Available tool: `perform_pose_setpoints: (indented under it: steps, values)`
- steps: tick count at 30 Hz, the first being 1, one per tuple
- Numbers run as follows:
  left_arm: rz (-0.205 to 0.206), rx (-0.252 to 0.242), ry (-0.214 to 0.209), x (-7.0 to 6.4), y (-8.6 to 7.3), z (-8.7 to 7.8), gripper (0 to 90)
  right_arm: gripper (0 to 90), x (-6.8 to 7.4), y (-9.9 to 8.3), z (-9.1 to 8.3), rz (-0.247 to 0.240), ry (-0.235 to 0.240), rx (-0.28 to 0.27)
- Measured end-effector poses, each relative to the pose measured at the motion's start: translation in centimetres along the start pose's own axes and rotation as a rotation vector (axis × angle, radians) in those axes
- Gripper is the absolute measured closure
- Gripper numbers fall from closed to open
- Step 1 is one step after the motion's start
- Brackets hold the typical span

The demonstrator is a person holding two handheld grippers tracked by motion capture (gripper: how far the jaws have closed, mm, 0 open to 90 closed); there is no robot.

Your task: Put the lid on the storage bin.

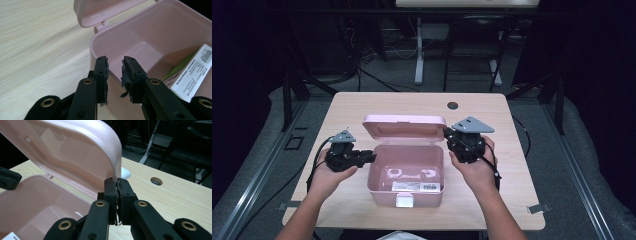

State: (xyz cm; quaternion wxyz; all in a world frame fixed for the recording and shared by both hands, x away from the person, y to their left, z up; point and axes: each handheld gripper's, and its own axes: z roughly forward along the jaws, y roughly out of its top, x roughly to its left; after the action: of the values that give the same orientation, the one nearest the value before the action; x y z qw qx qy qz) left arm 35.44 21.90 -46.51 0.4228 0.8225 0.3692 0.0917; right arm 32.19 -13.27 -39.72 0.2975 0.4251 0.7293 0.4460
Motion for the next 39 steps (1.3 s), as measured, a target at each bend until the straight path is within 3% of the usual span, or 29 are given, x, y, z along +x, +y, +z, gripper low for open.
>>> perform_pose_setpoints:
  steps: [8, 21, 27, 39]
  values:
    - [0.006, -0.021, 0.029, -0.4, 0.5, -1.0, 70.6, 86.3, -0.1, -0.4, -0.3, 0.015, 0.024, -0.004]
    - [0.014, -0.103, 0.068, -1.3, 1.4, -3.4, 68.6, 85.4, 0.1, -1.1, -0.9, 0.028, 0.048, 0.001]
    - [0.045, -0.136, 0.091, -1.9, 1.8, -4.2, 65.7, 85.0, 0.1, -1.3, -1.2, 0.034, 0.062, 0.006]
    - [0.052, -0.167, 0.1, -2.4, 2.1, -5.0, 65.5, 84.6, 0.3, -1.6, -1.4, 0.035, 0.069, 0.013]
